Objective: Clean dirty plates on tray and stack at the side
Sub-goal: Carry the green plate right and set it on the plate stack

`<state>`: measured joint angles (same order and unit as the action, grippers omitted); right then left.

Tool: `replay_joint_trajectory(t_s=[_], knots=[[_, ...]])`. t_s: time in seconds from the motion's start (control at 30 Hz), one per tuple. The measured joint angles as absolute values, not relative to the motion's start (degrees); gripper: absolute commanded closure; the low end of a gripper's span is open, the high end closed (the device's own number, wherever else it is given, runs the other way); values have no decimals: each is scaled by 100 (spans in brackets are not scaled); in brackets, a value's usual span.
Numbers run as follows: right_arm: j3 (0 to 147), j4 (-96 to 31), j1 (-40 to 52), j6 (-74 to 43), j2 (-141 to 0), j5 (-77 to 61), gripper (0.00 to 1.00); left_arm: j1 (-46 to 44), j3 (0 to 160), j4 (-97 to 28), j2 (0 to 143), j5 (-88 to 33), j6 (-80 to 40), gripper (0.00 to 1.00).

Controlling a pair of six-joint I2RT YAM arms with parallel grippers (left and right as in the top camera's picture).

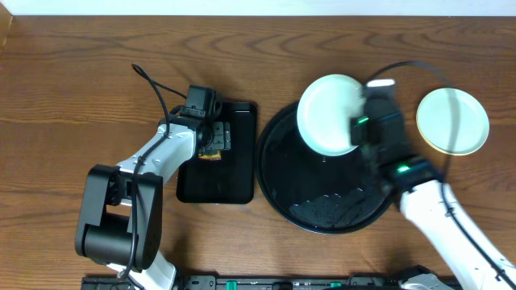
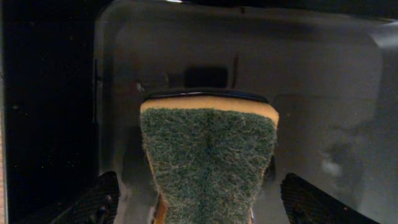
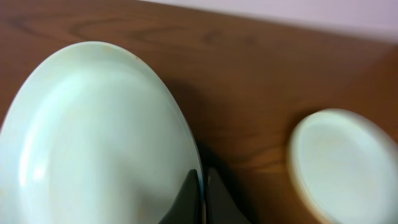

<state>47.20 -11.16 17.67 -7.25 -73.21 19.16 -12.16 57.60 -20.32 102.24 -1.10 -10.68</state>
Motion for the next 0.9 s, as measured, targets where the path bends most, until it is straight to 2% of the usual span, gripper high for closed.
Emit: replay_joint_trajectory(t_s=[0.1, 0.23, 0.47, 0.7, 0.9], knots=[[4720, -1070, 676, -985, -7321, 530, 99, -1216, 5760, -2032, 10224, -110, -1068, 16], [4720, -1081, -821, -1216, -7321, -666, 99, -1216, 5760, -2032, 10224, -110, -1068, 16], [4720, -777, -2888, -1428, -7487, -808, 99, -1216, 5760, -2032, 10224, -110, -1068, 16], [4731, 316, -3916, -1592, -8656, -440, 99, -1216, 5760, -2029, 10224, -110, -1068, 16], [4729, 1020, -4069, -1614, -9618, -416, 99, -1216, 5760, -2029, 10224, -110, -1068, 15]])
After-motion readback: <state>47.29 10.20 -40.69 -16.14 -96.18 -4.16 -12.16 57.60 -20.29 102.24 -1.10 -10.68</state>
